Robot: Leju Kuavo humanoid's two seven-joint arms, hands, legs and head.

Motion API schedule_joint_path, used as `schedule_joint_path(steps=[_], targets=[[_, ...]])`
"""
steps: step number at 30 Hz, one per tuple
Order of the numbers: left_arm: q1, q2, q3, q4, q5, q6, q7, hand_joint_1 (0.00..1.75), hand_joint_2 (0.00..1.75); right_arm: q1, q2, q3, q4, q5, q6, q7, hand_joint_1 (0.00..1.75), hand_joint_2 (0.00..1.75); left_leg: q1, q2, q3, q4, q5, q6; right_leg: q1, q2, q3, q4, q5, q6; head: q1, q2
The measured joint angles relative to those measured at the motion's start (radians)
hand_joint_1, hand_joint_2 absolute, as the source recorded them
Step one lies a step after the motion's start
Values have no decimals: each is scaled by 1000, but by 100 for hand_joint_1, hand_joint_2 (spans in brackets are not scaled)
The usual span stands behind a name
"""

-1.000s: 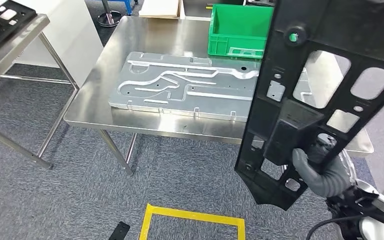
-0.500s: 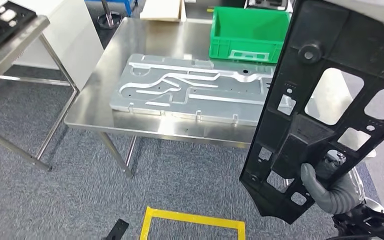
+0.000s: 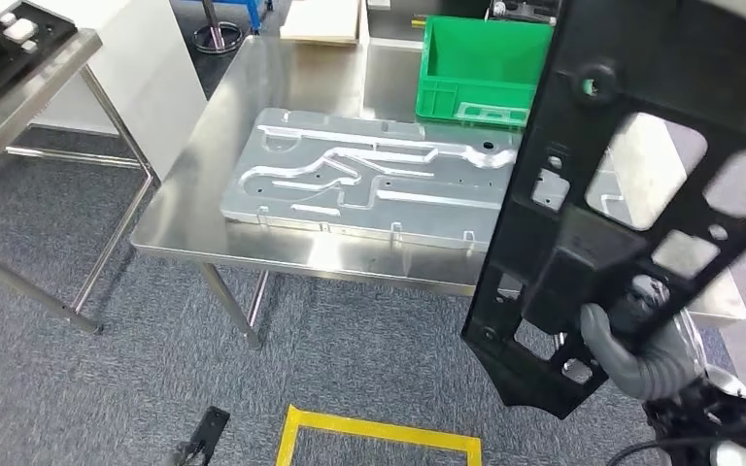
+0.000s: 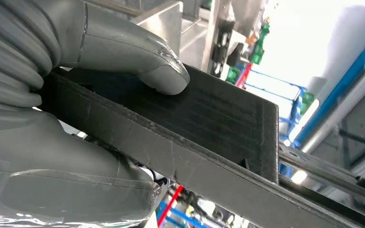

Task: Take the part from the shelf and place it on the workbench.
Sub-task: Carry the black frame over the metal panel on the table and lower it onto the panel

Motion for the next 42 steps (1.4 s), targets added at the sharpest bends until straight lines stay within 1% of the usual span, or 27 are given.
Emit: schedule_joint_path(steps=[2, 4, 7, 8, 9, 10, 12, 13, 15, 18, 19, 21, 23, 24, 25, 27, 28, 29, 31, 34, 35, 37, 38, 39, 40, 41, 42], targets=[[-3, 9, 2, -1, 2, 4, -8, 0, 175, -34, 10, 17, 21, -1, 7, 12, 175, 175, 1, 1, 3, 1, -6, -12, -4, 3, 5, -10, -2, -5, 0, 0], [-6, 16, 3, -2, 4, 7, -13, 0, 175, -61, 21, 28, 36, -4, 8, 17, 175, 175, 1, 3, -17, 50, -33, -23, -10, -1, 19, -20, -5, -14, 0, 0], [-4, 20, 9, -2, 16, 8, -16, 0, 175, -86, 34, 43, 61, -13, 10, 24, 175, 175, 10, 3, -123, 240, -104, -37, -10, -6, 34, -22, -18, -24, -1, 0], [-2, 20, 12, -2, 19, 7, -15, 0, 175, -89, 37, 47, 71, -18, 10, 28, 175, 175, 13, 4, -152, 282, -107, -40, -10, -6, 40, -22, -23, -24, -1, 0], [1, 21, 15, -2, 18, 5, -12, 0, 175, -93, 41, 51, 80, -23, 9, 32, 175, 175, 16, 4, -163, 284, -89, -43, -11, -6, 46, -21, -28, -23, -1, 0], [4, 21, 16, -2, 13, 2, -7, 0, 175, -96, 45, 54, 88, -27, 8, 37, 175, 175, 18, 4, -156, 252, -55, -46, -12, -5, 54, -20, -35, -21, -1, 0], [8, 22, 16, -2, 3, -4, 0, 0, 175, -101, 50, 61, 101, -32, 5, 42, 175, 175, 22, 5, -110, 129, 25, -47, -13, -4, 69, -16, -50, -14, -1, 0], [9, 22, 16, -2, 0, -7, 3, 0, 175, -105, 53, 66, 107, -34, 4, 43, 175, 175, 21, 5, -88, 77, 46, -45, -12, -4, 73, -12, -58, -9, 0, 0], [14, 21, 16, -2, -7, -14, 14, 0, 175, -114, 61, 77, 118, -37, 2, 43, 175, 175, 17, 4, -67, 29, 49, -34, -9, -4, 73, -6, -66, 2, 0, 0], [34, 20, 16, -2, -9, -25, 56, 0, 175, -129, 79, 101, 144, -41, 2, 42, 175, 175, 18, 4, -62, 16, 45, -15, -10, -3, 67, 0, -75, 16, 0, 0], [39, 19, 17, -2, -4, -27, 72, 0, 175, -137, 84, 110, 154, -42, 5, 42, 175, 175, 20, 4, -58, 12, 45, -9, -11, -4, 57, 21, -87, 21, 0, 0], [43, 14, 23, -2, 12, -28, 93, 0, 175, -161, 93, 129, 180, -43, 14, 43, 175, 175, 21, 4, -53, 7, 43, 0, -14, -5, 1, 126, -132, 28, 0, 0], [46, 6, 30, -2, 28, -29, 101, 0, 175, -187, 103, 151, 214, -42, 21, 45, 175, 175, 21, 4, -48, 7, 38, 6, -16, -5, -81, 255, -167, 32, 0, 0], [48, 1, 34, -2, 35, -29, 98, 0, 175, -198, 107, 160, 229, -41, 23, 48, 175, 175, 21, 3, -44, 8, 35, 6, -17, -5, -105, 282, -159, 33, 0, 0], [50, -5, 38, -2, 42, -29, 90, 0, 175, -209, 110, 168, 242, -38, 25, 50, 175, 175, 21, 2, -39, 9, 30, 6, -17, -5, -111, 272, -132, 32, 0, 0], [53, -16, 46, -2, 49, -31, 68, 0, 175, -240, 112, 178, 261, -31, 25, 54, 175, 175, 21, -2, -25, 10, 20, 2, -16, -5, -73, 156, -42, 25, 0, 0], [53, -21, 48, -1, 47, -32, 55, 0, 175, -262, 112, 182, 271, -23, 24, 55, 175, 175, 18, -3, -20, 13, 14, -2, -14, -4, -48, 92, -10, 21, 0, 0], [52, -26, 49, -1, 44, -33, 39, 0, 175, -288, 112, 184, 281, -9, 18, 54, 175, 175, 16, -4, -18, 15, 9, -8, -11, -4, -30, 45, 7, 16, 0, 0], [48, -32, 49, -1, 41, -35, 2, 0, 175, -339, 107, 188, 302, 35, 1, 45, 175, 175, 13, -4, -19, 15, 4, -19, -6, -2, -18, 15, 4, 9, 0, 0], [36, -35, 49, -1, 36, -44, -41, 0, 175, -402, 86, 191, 326, 136, -41, 7, 175, 175, 13, -1, -24, 33, -14, -33, -13, -3, -8, 0, 3, -6, 0, 0], [31, -36, 49, -1, 33, -48, -56, 0, 175, -425, 78, 196, 338, 210, -81, -17, 175, 175, 14, 1, -40, 72, -36, -37, -16, -4, -4, -5, 3, -11, 0, 0], [20, -36, 48, -1, 32, -56, -81, 0, 175, -484, 60, 218, 378, 431, -214, -58, 175, 175, 16, 3, -106, 202, -94, -43, -15, -4, -1, -5, 2, -18, 0, 0], [15, -36, 48, -1, 33, -58, -86, 0, 175, -524, 51, 234, 409, 562, -292, -62, 175, 175, 17, 3, -141, 264, -113, -45, -15, -4, -1, -4, 1, -19, 0, 0], [11, -36, 48, -1, 34, -61, -84, 0, 175, -570, 42, 254, 455, 697, -371, -51, 175, 175, 17, 3, -164, 299, -115, -47, -14, -3, -1, -2, 0, -20, 0, 0], [8, -36, 47, -1, 34, -65, -78, 0, 175, -625, 34, 276, 513, 828, -444, -32, 175, 175, 17, 4, -170, 297, -97, -47, -14, -1, -1, 0, -1, -20, -1, 0], [7, -36, 47, -1, 32, -68, -70, 0, 175, -686, 27, 298, 580, 938, -504, -10, 175, 175, 17, 4, -157, 254, -60, -45, -14, 1, 0, 3, -3, -19, -1, 0], [8, -36, 47, -1, 28, -73, -60, 0, 175, -747, 21, 320, 656, 1036, -556, 14, 175, 175, 17, 4, -132, 186, -17, -41, -14, 2, 0, 6, -6, -16, -1, 0]])
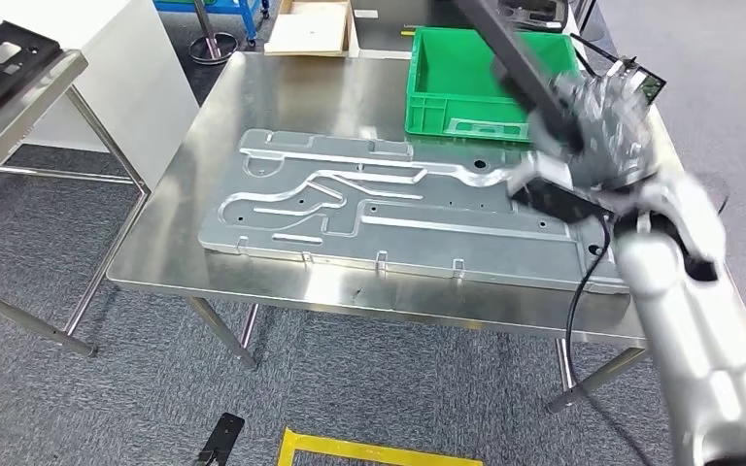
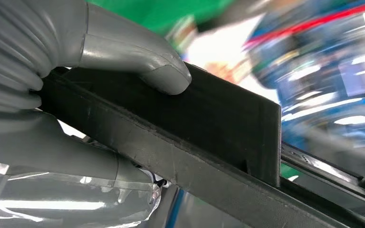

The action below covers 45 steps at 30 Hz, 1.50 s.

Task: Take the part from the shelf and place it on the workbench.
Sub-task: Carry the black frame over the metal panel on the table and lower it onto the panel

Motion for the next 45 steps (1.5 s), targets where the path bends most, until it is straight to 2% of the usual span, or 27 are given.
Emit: schedule_joint_path(steps=[2, 3, 6, 7, 9, 11, 12, 13, 14, 16, 18, 20, 22, 24, 26, 27, 28, 29, 31, 32, 34, 37, 39, 42, 43, 44, 45], targets=[[4, 0, -2, 0, -14, -6, 21, 0, 175, -115, -10, 39, 150, 138, -72, 43, 175, 175, -3, 1, 47, -118, 54, 11, 4, 1, -2, 6, -4, 8, 0, 0], [9, 0, -4, 0, -21, -7, 30, 0, 175, -161, -14, 56, 213, 185, -94, 61, 175, 175, -5, 0, 57, -146, 62, 16, 5, 0, -4, 7, -4, 13, 0, 0], [31, 1, -12, 0, -36, -7, 60, 0, 175, -243, -27, 111, 391, 277, -129, 108, 175, 175, -3, -4, 61, -162, 65, 31, 7, -4, -4, 4, -3, 27, 0, 0], [36, 1, -15, 0, -38, -6, 66, 0, 175, -255, -30, 128, 447, 294, -139, 121, 175, 175, -1, -5, 64, -167, 68, 37, 6, -5, -8, 14, -12, 32, 0, 0], [39, 1, -21, 0, -36, -1, 69, 0, 175, -265, -31, 149, 526, 308, -154, 138, 175, 175, 2, -4, 68, -175, 72, 48, 4, -5, -42, 90, -56, 41, 0, 0], [40, 1, -26, 0, -35, 5, 62, 0, 175, -254, -32, 162, 598, 313, -168, 154, 175, 175, 2, -6, 69, -176, 72, 52, 1, -5, -107, 218, -108, 47, 0, 0], [40, 1, -27, 0, -34, 7, 58, 0, 175, -241, -32, 167, 629, 313, -175, 160, 175, 175, 2, -7, 69, -176, 71, 53, -1, -5, -133, 261, -116, 49, 0, 0], [41, 1, -28, 0, -35, 9, 53, 0, 175, -226, -32, 171, 656, 313, -181, 166, 175, 175, 2, -9, 70, -175, 69, 53, -4, -5, -143, 271, -107, 50, 0, 0], [40, 1, -30, 0, -35, 10, 50, 0, 175, -211, -31, 174, 677, 313, -186, 170, 175, 175, 2, -10, 71, -173, 67, 52, -6, -5, -133, 239, -79, 50, 0, 0], [37, 0, -34, 0, -36, 12, 44, 0, 175, -186, -31, 178, 707, 308, -193, 175, 175, 175, 1, -10, 72, -169, 61, 46, -7, -7, -75, 107, -9, 47, 0, 0], [33, 0, -39, 0, -40, 14, 39, 0, 175, -166, -29, 179, 728, 301, -202, 182, 87, 87, -3, -10, 70, -165, 56, 38, -2, -6, -33, 14, 22, 40, 0, 0], [29, 0, -46, 0, -45, 16, 37, 0, 175, -142, -27, 179, 745, 297, -209, 191, 0, 0, -4, -10, 71, -168, 54, 29, 4, -5, -28, 0, 20, 33, 0, 0], [27, -1, -51, 0, -51, 19, 37, 0, 175, -123, -22, 180, 756, 297, -210, 199, 0, 0, -4, -9, 70, -161, 43, 18, -2, -5, -23, -6, 20, 22, 0, 0], [22, 0, -55, 0, -55, 22, 39, 0, 87, -114, -16, 180, 764, 298, -206, 209, 0, 0, -4, -5, 41, -89, 0, 10, -7, -6, -15, -12, 20, 11, 0, 0], [19, 0, -59, 0, -53, 22, 43, 0, 0, -103, -11, 180, 771, 300, -200, 220, 0, 0, -2, -2, -21, 44, -59, 4, -5, -7, -11, -12, 17, 4, 0, 0], [18, 0, -60, 0, -51, 21, 48, 0, 0, -96, -9, 180, 775, 301, -198, 224, 0, 0, -1, -1, -48, 97, -74, 3, -4, -7, -9, -11, 16, 2, 0, 0], [18, 0, -60, 0, -51, 21, 55, 0, 0, -90, -8, 180, 778, 302, -197, 226, 0, 0, -1, -1, -61, 119, -72, 2, -4, -6, -8, -10, 15, 2, 0, 0], [18, 0, -60, 0, -52, 20, 64, 0, 0, -85, -7, 180, 781, 303, -196, 227, 0, 0, -1, -1, -55, 99, -49, 3, -3, -5, -7, -9, 14, 2, 0, 0], [16, 1, -60, 0, -54, 20, 75, 0, 0, -81, -6, 179, 784, 304, -195, 227, 0, 0, -1, -1, 5, -34, 21, 10, -3, -2, -5, -6, 11, 6, 0, 0], [15, 2, -60, 0, -54, 20, 77, 0, 0, -81, -6, 179, 785, 304, -195, 227, 0, 0, -3, -1, 37, -100, 46, 15, -1, 0, -5, -3, 9, 9, 0, 0], [13, 3, -60, 0, -55, 21, 79, 0, 0, -81, -6, 178, 788, 305, -195, 227, 0, 0, -5, -1, 65, -162, 61, 23, 3, 0, -6, -2, 8, 18, 0, 0], [14, 3, -60, 0, -51, 22, 83, 0, 0, -81, -6, 178, 791, 307, -195, 228, 0, 0, -5, -1, 69, -173, 69, 40, 1, 1, -7, -2, 7, 35, 0, 0], [11, 4, -60, 0, -48, 27, 96, 0, 0, -81, -9, 177, 792, 310, -194, 231, 0, 0, -2, 1, 72, -184, 80, 53, -1, -1, -27, 49, -33, 45, 0, 0], [14, 4, -59, 0, -49, 30, 112, 0, 0, -79, -15, 173, 794, 312, -194, 238, 0, 0, -3, 1, 68, -182, 86, 58, -3, -2, -100, 230, -132, 53, 0, 0], [15, 5, -59, 0, -49, 28, 112, 0, 0, -77, -18, 170, 795, 313, -194, 240, 0, 0, -3, 1, 65, -180, 86, 58, -4, -2, -113, 264, -141, 54, 0, 0], [16, 5, -59, 0, -48, 26, 111, 0, 0, -79, -21, 167, 795, 313, -193, 242, 0, 0, -3, 1, 62, -176, 86, 58, -4, -3, -108, 260, -131, 54, 0, 0], [16, 5, -59, 0, -46, 24, 109, 0, 0, -85, -26, 164, 794, 313, -189, 244, 0, 0, -3, 1, 59, -172, 86, 57, -4, -3, -82, 217, -103, 53, 0, 0]])
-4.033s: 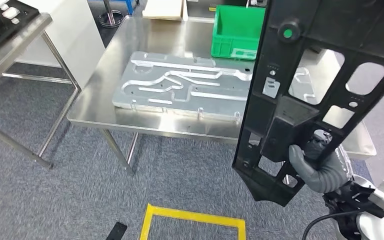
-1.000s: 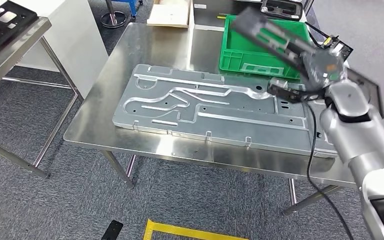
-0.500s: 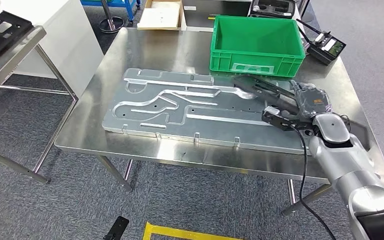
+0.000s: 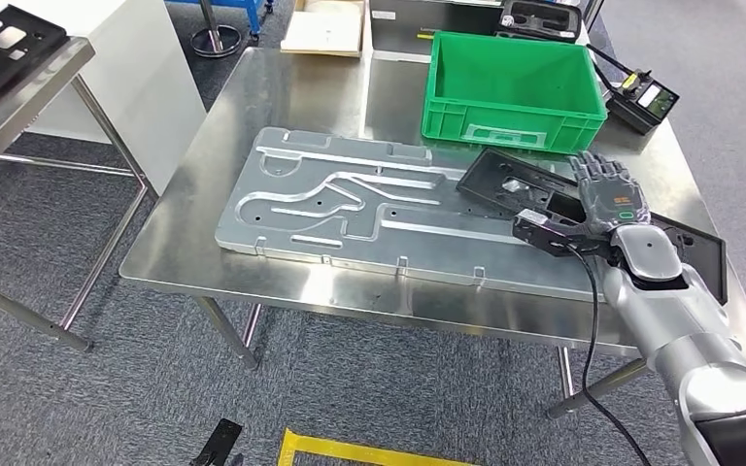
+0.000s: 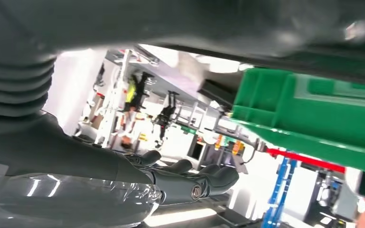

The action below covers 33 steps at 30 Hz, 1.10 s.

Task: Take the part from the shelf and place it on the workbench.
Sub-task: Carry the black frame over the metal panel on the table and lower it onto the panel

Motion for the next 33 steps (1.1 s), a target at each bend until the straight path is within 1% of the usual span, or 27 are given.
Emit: schedule_joint_path(steps=[2, 3, 4, 5, 7, 8, 9, 12, 13, 14, 15, 17, 18, 19, 20, 22, 23, 24, 25, 26, 27, 28, 29, 30, 31, 32, 33], targets=[[-1, 1, 0, 0, 4, -2, -7, 0, 0, -25, -13, -12, -5, 0, 12, 2, 0, 0, -3, -1, -6, 8, 0, -4, 2, 0, 73, -134, 58, -6, 0, 0], [-1, 1, 0, 0, 6, -3, -10, 0, 0, -41, -19, -18, -8, 0, 20, 3, 0, 0, -5, -1, -10, 11, 1, -8, 4, 1, 97, -183, 75, -10, 0, 0], [-1, 1, 0, 0, 8, -3, -12, 0, 0, -55, -25, -24, -11, 1, 27, 3, 0, 0, -6, -2, -14, 12, 3, -13, 7, 1, 107, -208, 81, -15, 0, 0], [0, 1, 0, 0, 10, -3, -13, 0, 0, -66, -31, -28, -15, 4, 31, 4, 0, 0, -7, -2, -17, 12, 7, -20, 11, 2, 106, -213, 82, -19, 0, 0], [3, 2, 0, 0, 13, -4, -13, 0, 0, -83, -43, -35, -26, 19, 31, 9, 0, 0, -6, -3, -23, 14, 7, -32, 8, 0, 99, -217, 95, -31, 0, 0], [5, 3, 0, 0, 16, -4, -13, 0, 0, -92, -48, -37, -35, 28, 28, 11, 0, 0, -6, -2, -30, 26, -8, -38, 5, -2, 95, -220, 102, -39, 0, 0], [6, 5, 1, 0, 20, -5, -13, 0, 0, -103, -56, -38, -45, 36, 26, 13, 0, 0, -6, -2, -42, 57, -38, -42, 2, -3, 89, -223, 110, -45, 0, 0], [13, 8, 6, 0, 33, -4, -13, 0, 0, -135, -96, -46, -88, 49, 28, 8, 0, 0, -1, -1, -97, 238, -162, -51, 2, -8, 63, -222, 129, -52, 0, 0], [17, 8, 8, 0, 38, -3, -13, 0, 0, -141, -112, -50, -108, 51, 35, 5, 0, 0, 0, -1, -102, 281, -183, -52, 3, -9, 54, -220, 135, -51, 0, 0], [21, 9, 11, 0, 41, -3, -13, 0, 0, -145, -129, -54, -128, 53, 44, 2, 0, 0, 1, 0, -90, 291, -187, -53, 4, -10, 45, -219, 142, -50, 0, 0], [25, 9, 14, 0, 45, -2, -13, 0, 0, -147, -148, -58, -152, 54, 54, 0, 0, 0, 1, 0, -58, 259, -176, -51, 4, -11, 36, -217, 149, -47, 0, 0], [27, 11, 17, 0, 47, -1, -15, 0, 0, -147, -190, -69, -207, 56, 71, -1, 0, 0, 1, -1, 39, 117, -138, -45, 4, -12, 22, -215, 163, -40, 0, 0], [26, 12, 19, 0, 47, -1, -15, 0, 0, -146, -215, -76, -237, 56, 77, -1, 0, 0, -1, -2, 75, 56, -122, -40, 4, -14, 17, -214, 169, -34, 0, 0], [27, 13, 20, 0, 46, -1, -16, 0, 0, -145, -238, -83, -267, 56, 82, -1, 0, 0, -4, -3, 95, 18, -113, -35, 5, -15, 14, -215, 177, -28, 0, 0], [28, 13, 20, 0, 46, -1, -16, 0, 0, -143, -259, -91, -295, 56, 87, 1, 0, 0, -7, -4, 99, 5, -108, -29, 5, -17, 13, -217, 185, -21, 0, 0], [31, 13, 22, 0, 46, -2, -14, 0, 0, -128, -299, -104, -344, 56, 94, 3, 0, 0, -9, -3, 90, 4, -88, -16, 2, -17, 11, -226, 200, -8, 0, 0], [31, 13, 24, 1, 48, -2, -12, 0, 0, -114, -321, -111, -371, 54, 97, 4, 0, 0, -9, -2, 84, 0, -75, -7, 0, -15, 6, -224, 191, -2, 0, 0], [30, 12, 26, 1, 50, -2, -10, 0, 0, -98, -344, -121, -398, 50, 99, 7, 0, 0, -7, 0, 75, -5, -61, 1, -2, -13, -3, -206, 163, 3, 0, 0], [29, 12, 29, 1, 53, -2, -9, 0, 0, -78, -367, -134, -426, 43, 100, 11, 0, 0, -6, 1, 63, -7, -47, 6, -4, -10, -18, -166, 117, 7, 0, 0], [29, 12, 31, 1, 57, -2, -8, 0, 0, -54, -389, -150, -456, 33, 98, 15, 0, 0, -6, 1, 49, -8, -35, 10, -5, -8, -35, -107, 61, 11, 1, 0], [29, 11, 34, 1, 60, -1, -7, 0, 0, -26, -409, -168, -485, 21, 94, 20, 0, 0, -7, 0, 34, -7, -24, 12, -5, -7, -49, -40, 16, 14, 1, 0], [30, 10, 36, 1, 62, 0, -6, 0, 0, 8, -426, -190, -514, 6, 85, 25, 0, 0, -8, 0, 20, -6, -14, 13, -5, -7, -56, 18, -10, 17, 1, 0], [30, 9, 39, 1, 65, 0, -5, 0, 0, 54, -441, -216, -549, -6, 72, 29, 0, 0, -8, 0, 6, -5, -4, 13, -5, -6, -49, 49, -10, 18, 1, 0], [31, 8, 41, 1, 66, 2, -4, 0, 0, 107, -453, -248, -589, -14, 58, 33, 0, 0, -8, -1, -8, -3, 5, 12, -5, -6, -26, 50, 8, 17, 1, 0], [31, 7, 43, 1, 68, 3, -3, 0, 0, 170, -461, -287, -635, -15, 42, 36, 0, 0, -8, -2, -21, -2, 14, 10, -5, -6, 16, 15, 32, 14, 1, 0], [31, 5, 45, 1, 70, 4, -3, 0, 0, 238, -466, -335, -689, -11, 27, 37, 0, 0, -8, -3, -31, 0, 23, 8, -3, -7, 74, -49, 46, 8, 1, 0], [30, 3, 46, 1, 72, 5, -3, 0, 0, 302, -468, -385, -740, -3, 15, 35, 0, 0, -9, -6, -39, 1, 30, 4, -1, -8, 134, -125, 41, 1, 1, 0]])
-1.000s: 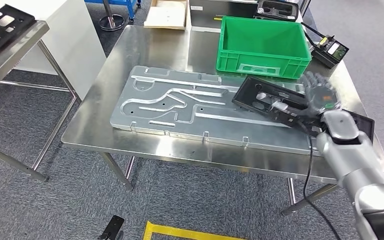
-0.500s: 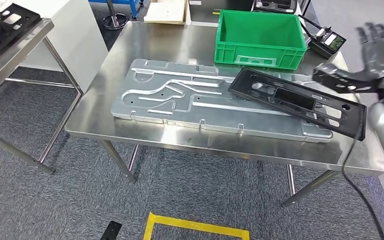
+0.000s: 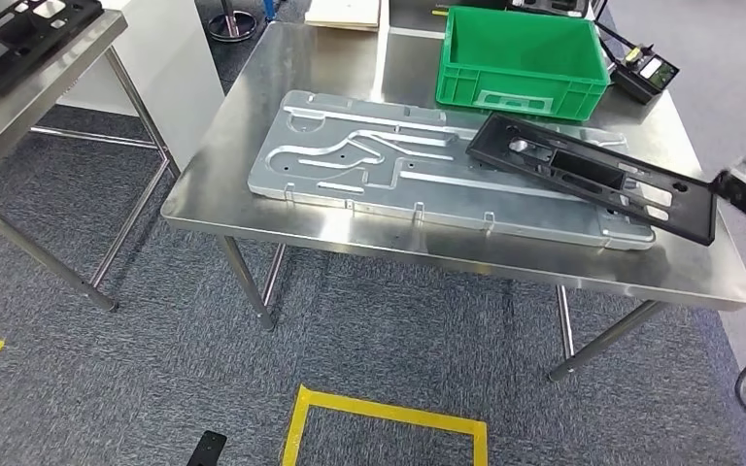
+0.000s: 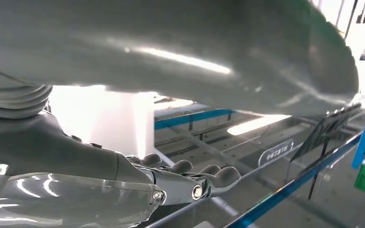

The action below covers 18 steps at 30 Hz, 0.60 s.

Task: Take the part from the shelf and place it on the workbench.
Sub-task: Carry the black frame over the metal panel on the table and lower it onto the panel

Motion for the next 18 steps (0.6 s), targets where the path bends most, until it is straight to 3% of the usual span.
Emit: schedule_joint_path(steps=[2, 3, 5, 6, 7, 9, 10, 11, 12, 13, 14, 16, 17, 18], targets=[[0, -4, 4, 0, 1, 1, 0, 0, 0, 112, 0, -95, -88, 15, -15, -5, 0, 0, -1, -3, -7, -2, 15, -10, 7, -3, 75, -107, -24, -8, 0, 0], [0, -4, 6, 0, 1, 1, 0, 0, 0, 153, 1, -135, -120, 19, -18, -7, 0, 0, -2, -5, -8, -5, 24, -16, 10, -5, 83, -126, -27, -10, 0, 0], [3, -5, 11, 0, 1, 1, 2, 0, 0, 218, 5, -199, -170, 26, -19, -10, 0, 0, -2, -4, -14, -8, 29, -29, 7, -9, 69, -136, -6, -21, 0, 0], [4, -5, 13, 0, 1, 1, 5, 0, 0, 252, 8, -225, -194, 28, -20, -10, 0, 0, -1, -3, -21, 5, 8, -34, 4, -11, 60, -139, 6, -28, 0, 0], [5, -5, 14, 0, 2, 2, 8, 0, 0, 295, 13, -253, -222, 31, -22, -10, 0, 0, 0, -1, -32, 35, -34, -39, 2, -14, 49, -143, 19, -35, -1, 0], [5, -5, 16, 0, 2, 3, 15, 0, 0, 403, 34, -322, -285, 38, -32, -14, 0, 0, 4, 3, -55, 151, -145, -46, 3, -21, 24, -142, 41, -42, -1, 0], [5, -5, 17, 0, 2, 4, 18, 0, 0, 459, 51, -361, -316, 41, -39, -17, 0, 0, 5, 5, -61, 215, -179, -49, 4, -24, 8, -140, 51, -42, -1, 0], [5, -5, 18, 0, 2, 4, 22, 0, 0, 506, 68, -397, -343, 41, -44, -20, 0, 0, 6, 5, -58, 261, -188, -52, 4, -25, -8, -137, 62, -41, -1, 0], [5, -5, 19, 0, 2, 4, 27, 0, 0, 548, 85, -430, -365, 38, -49, -22, 0, 0, 6, 5, -41, 278, -172, -53, 4, -26, -26, -132, 72, -39, -1, 0], [4, -5, 20, 0, 4, 5, 31, 0, 0, 585, 102, -462, -385, 32, -52, -24, 0, 0, 6, 5, -9, 260, -143, -52, 4, -26, -44, -127, 82, -37, -1, 0], [4, -5, 21, 0, 6, 7, 34, 0, 0, 619, 121, -492, -403, 21, -54, -28, 0, 0, 6, 4, 41, 209, -120, -49, 5, -25, -60, -121, 91, -35, -1, 0], [1, -5, 23, 0, 12, 13, 38, 0, 0, 686, 182, -563, -438, -11, -60, -54, 0, 0, 3, 2, 158, 56, -131, -38, 8, -23, -81, -114, 108, -27, -1, 0], [1, -6, 25, 0, 17, 17, 38, 0, 0, 714, 220, -598, -450, -24, -63, -76, 0, 0, 1, 1, 196, -3, -147, -33, 9, -23, -83, -114, 117, -23, -1, 0], [1, -6, 28, 0, 21, 21, 37, 0, 0, 738, 266, -636, -456, -34, -65, -102, 0, 0, -2, 1, 213, -36, -159, -28, 10, -23, -83, -117, 127, -17, -1, 0]])
